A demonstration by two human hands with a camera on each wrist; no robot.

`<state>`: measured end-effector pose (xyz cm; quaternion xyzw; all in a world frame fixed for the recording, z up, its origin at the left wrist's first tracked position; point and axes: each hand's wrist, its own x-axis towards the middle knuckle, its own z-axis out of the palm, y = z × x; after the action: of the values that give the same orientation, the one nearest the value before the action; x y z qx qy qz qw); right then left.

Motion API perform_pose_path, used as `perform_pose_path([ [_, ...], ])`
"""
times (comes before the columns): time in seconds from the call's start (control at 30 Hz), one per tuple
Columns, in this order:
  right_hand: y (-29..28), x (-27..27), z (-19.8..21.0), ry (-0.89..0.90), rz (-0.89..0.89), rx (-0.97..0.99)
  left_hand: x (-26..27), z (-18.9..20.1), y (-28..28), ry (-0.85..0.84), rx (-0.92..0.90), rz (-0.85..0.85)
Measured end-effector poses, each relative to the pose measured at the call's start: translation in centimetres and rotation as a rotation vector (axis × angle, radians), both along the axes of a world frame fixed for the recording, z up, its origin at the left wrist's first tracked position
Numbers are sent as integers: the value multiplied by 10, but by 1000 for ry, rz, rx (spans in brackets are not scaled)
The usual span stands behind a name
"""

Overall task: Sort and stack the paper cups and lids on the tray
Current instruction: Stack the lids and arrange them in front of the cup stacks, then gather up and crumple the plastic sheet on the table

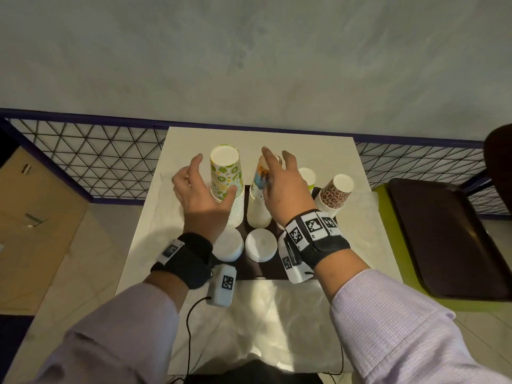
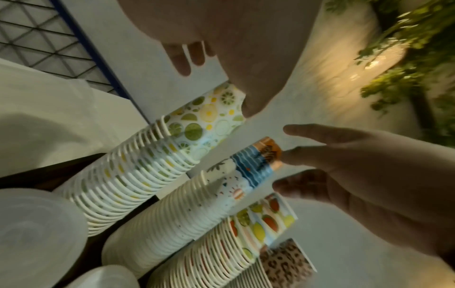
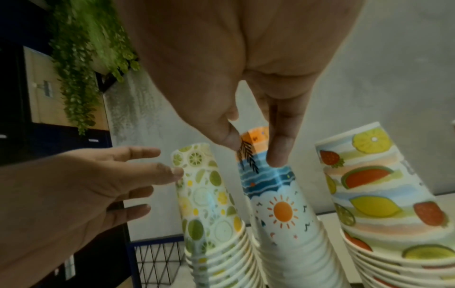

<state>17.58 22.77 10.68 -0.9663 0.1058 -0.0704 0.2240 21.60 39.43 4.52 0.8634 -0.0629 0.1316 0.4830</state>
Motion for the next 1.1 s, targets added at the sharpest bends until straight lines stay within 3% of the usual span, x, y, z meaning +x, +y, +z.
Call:
perform_pose_path([
  [0.07, -3, -16, 10, -117, -4, 27, -16, 4, -2, -155, -30, 48],
  [0.17, -17, -43, 19, -331, -22, 62, -39, 19, -14, -208, -65, -93],
  [0.33, -66, -97, 11, -501, -218, 41, -81, 11, -49, 4, 59, -506],
  [0.43, -106, -129, -13, -510, -357, 29, -101, -14, -74, 158, 135, -632],
  [0.6, -169, -174, -79, -348, -584, 38, -126, -53, -111, 230, 329, -802],
  [0.73, -201, -196, -128, -63, -688, 119, -137, -79, -140, 268, 493, -821],
  [0.9, -234, -204, -165, 332, -678, 119, -145, -105, -166, 380, 652, -771],
  [1.1, -277, -189, -195, 524, -631, 197, -156, -124, -190, 379, 824, -717],
])
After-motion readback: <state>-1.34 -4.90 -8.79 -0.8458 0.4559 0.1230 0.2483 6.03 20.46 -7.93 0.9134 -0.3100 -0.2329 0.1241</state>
